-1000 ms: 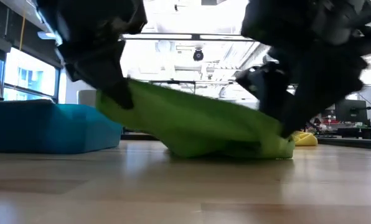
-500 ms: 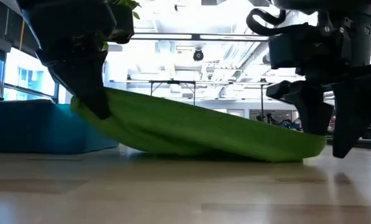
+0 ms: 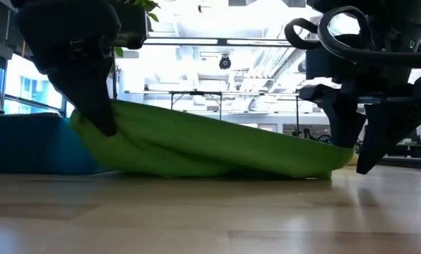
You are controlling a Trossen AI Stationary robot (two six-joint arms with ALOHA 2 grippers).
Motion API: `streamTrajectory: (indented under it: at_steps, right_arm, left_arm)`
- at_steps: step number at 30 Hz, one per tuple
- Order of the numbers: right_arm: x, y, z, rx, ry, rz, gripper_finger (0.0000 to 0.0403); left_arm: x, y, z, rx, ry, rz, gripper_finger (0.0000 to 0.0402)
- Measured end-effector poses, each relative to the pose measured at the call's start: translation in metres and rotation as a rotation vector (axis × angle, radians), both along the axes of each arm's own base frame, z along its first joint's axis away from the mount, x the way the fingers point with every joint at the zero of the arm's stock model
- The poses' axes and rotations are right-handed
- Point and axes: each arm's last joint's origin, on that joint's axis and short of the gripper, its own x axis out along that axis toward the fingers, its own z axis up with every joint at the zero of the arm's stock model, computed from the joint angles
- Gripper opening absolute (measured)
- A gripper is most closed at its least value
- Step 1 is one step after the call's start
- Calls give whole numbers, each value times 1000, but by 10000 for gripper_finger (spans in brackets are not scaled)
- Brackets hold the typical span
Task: Fold microfiber towels
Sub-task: Fold the green towel on the table
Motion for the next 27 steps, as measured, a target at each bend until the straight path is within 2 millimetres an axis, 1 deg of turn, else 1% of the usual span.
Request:
streamTrajectory:
  at_steps: [3,7,11,13,15,19,20,21,24,27]
  right_arm:
    - [0,-1,-1,-23,-10,-5,128]
    - [-5,-4,-9,-41,-13,-28,128]
    - [-7,-6,-16,-34,-59,-63,123]
    - [-8,-5,-17,-50,-69,-66,109]
    - [-10,-3,-17,-76,-74,-61,87]
    - [-13,-4,-18,-137,-85,-86,23]
    - [-13,-5,-18,-139,-85,-103,12]
    - [-13,-5,-18,-142,-89,-117,6]
    - [-18,-5,-16,-154,-75,-175,10]
    - [-22,-5,-7,-200,-53,-226,2]
  left_arm:
    - [-1,-1,0,0,5,-4,0]
    - [-2,-3,0,-9,8,-14,0]
    - [-2,-4,0,-12,10,-18,0]
    - [-2,-4,0,-12,10,-18,0]
    - [-2,-4,0,-11,10,-18,0]
    - [-2,-4,0,-4,16,-27,0]
    - [-2,-3,0,0,18,-32,0]
    - [-2,-2,0,4,21,-36,0]
    - [0,3,1,16,28,-48,0]
    - [3,9,6,37,51,-67,0]
